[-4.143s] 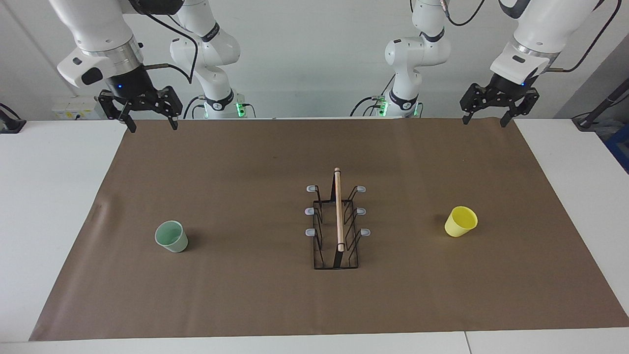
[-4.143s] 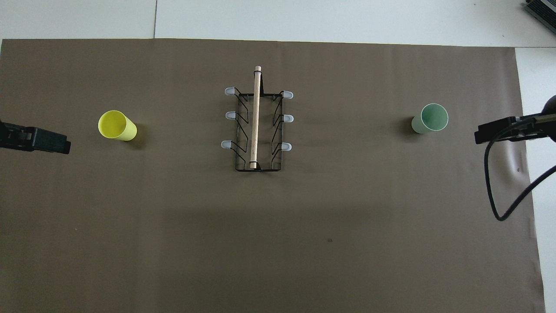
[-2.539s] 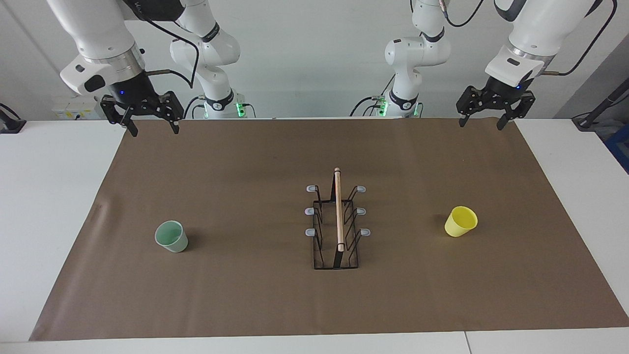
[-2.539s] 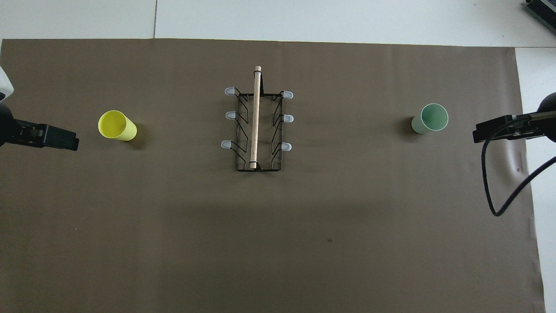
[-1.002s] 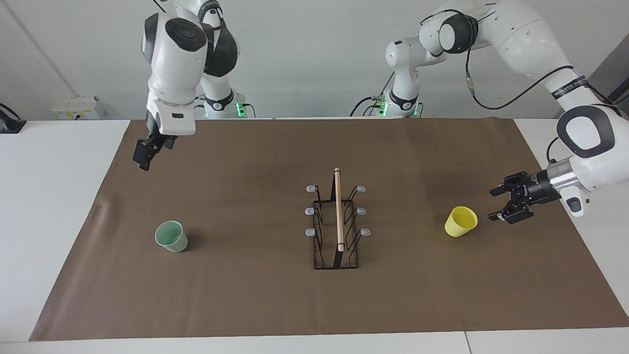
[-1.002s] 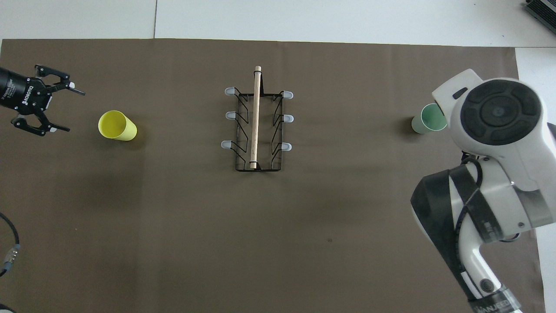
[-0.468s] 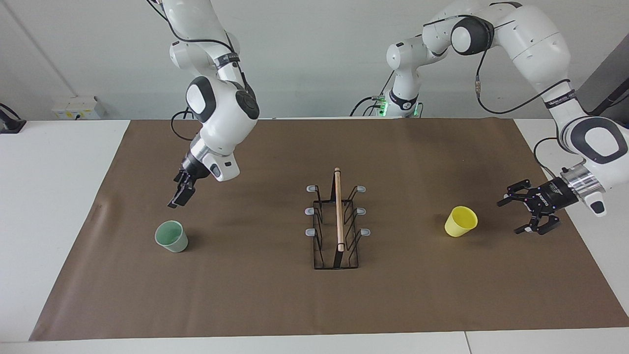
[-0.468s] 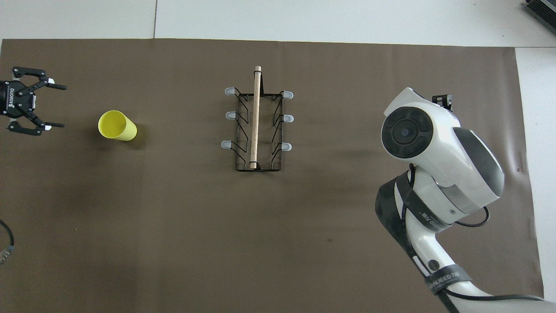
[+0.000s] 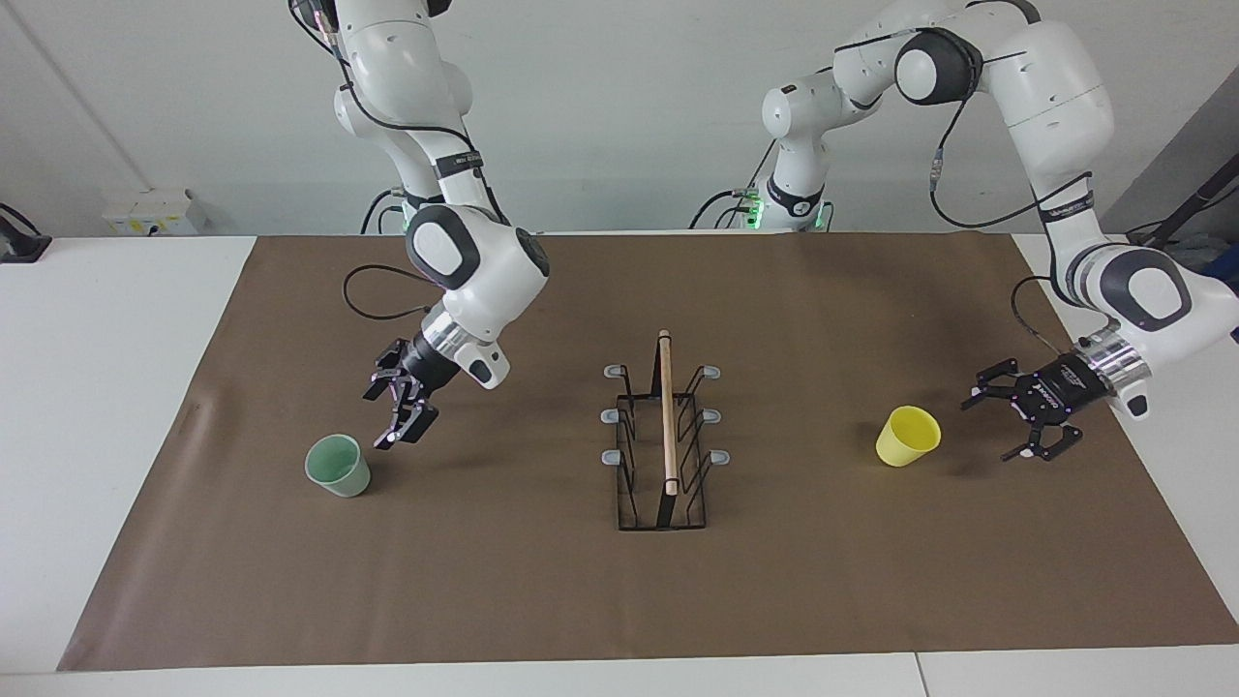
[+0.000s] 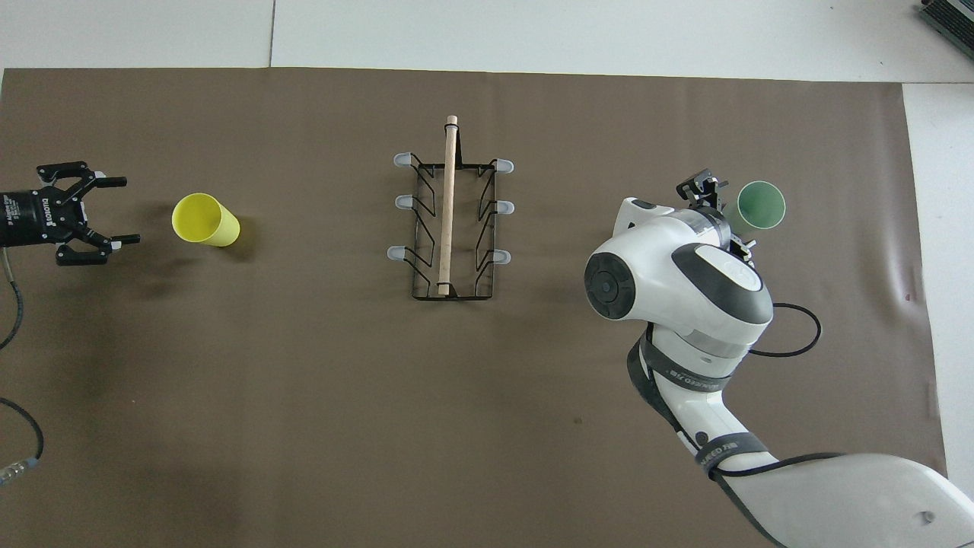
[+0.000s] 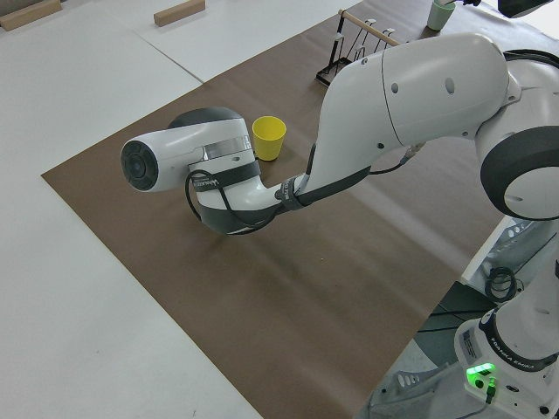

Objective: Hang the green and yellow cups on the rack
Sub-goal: 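Open the left gripper toward the yellow cup while the right gripper reaches the green cup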

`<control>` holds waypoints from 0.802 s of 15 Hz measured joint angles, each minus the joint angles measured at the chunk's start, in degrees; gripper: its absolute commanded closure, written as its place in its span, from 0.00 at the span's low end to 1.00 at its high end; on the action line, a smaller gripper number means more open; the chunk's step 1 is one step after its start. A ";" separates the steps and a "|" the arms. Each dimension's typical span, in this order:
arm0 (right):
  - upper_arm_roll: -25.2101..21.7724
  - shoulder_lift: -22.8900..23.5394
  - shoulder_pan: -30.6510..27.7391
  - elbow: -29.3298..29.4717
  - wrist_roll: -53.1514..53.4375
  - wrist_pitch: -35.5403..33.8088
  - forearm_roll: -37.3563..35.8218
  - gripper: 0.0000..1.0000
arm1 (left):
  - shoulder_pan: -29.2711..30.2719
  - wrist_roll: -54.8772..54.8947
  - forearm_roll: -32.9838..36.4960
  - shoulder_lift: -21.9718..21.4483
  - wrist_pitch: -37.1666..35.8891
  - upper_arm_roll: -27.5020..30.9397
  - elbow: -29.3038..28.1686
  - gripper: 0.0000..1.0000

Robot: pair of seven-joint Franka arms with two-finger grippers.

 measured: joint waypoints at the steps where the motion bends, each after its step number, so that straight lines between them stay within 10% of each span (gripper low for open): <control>1: 0.00 1.30 0.38 -0.01 1.19 0.42 -1.41 0.00 | 0.00 0.23 -1.91 -0.66 0.99 -0.03 -2.01 0.00; 12: -0.49 7.73 -2.45 -2.40 13.05 6.12 -14.64 0.00 | -0.16 14.38 -11.56 -5.35 4.68 -1.06 -15.87 0.00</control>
